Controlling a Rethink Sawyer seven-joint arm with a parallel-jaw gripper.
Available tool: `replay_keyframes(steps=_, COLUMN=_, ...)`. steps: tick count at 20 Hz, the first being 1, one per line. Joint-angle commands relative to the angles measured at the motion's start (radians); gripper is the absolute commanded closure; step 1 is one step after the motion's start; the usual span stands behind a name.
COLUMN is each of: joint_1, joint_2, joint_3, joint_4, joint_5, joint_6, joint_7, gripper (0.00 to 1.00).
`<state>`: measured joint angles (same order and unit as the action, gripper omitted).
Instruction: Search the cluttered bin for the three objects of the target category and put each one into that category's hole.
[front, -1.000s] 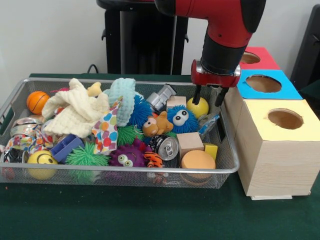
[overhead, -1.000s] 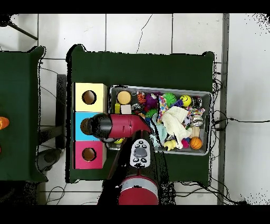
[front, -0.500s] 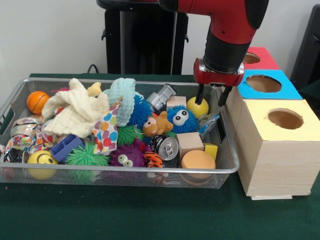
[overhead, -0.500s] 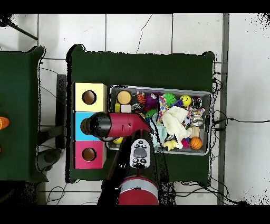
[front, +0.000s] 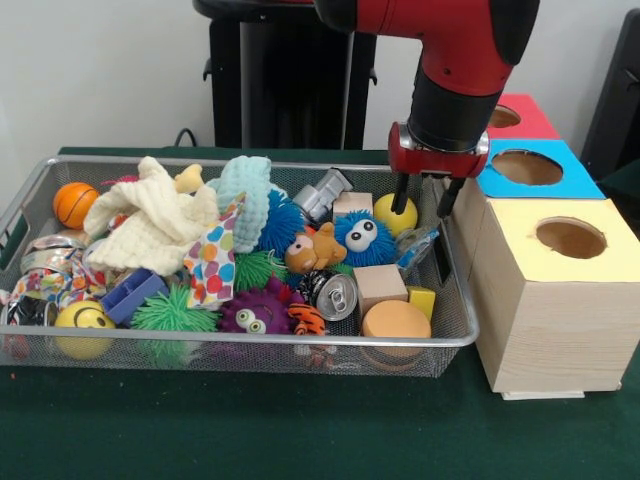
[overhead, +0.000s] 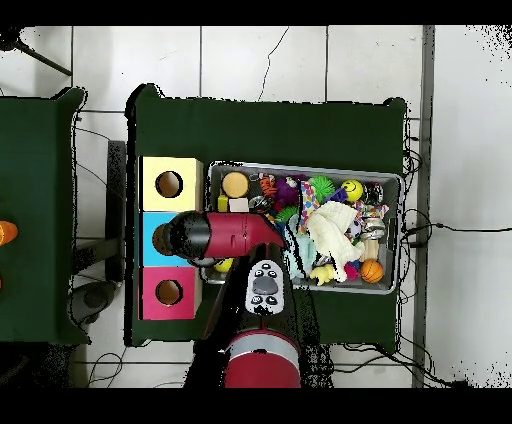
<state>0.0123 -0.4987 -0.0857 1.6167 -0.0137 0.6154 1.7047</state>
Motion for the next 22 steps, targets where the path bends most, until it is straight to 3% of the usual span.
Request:
replay_keyframes(steps=1, joint_1=-0.034, joint_2=0.051, joint_3=0.084, joint_4=-0.083, joint_5=0.007, joint_6=0.048, joint_7=0.076, gripper=0.0)
replay_keyframes(steps=17, joint_1=-0.055, joint_2=0.084, joint_3=0.088, joint_4=-0.129, joint_5=-0.007, joint_6=0.048, joint_7=0.058, gripper=0.0)
replay_keyframes(steps=22, joint_1=-0.06, joint_2=0.072, joint_3=0.085, joint_4=-0.004, joint_5=0.018, joint_6=0.004, joint_7=0.115, gripper=0.0)
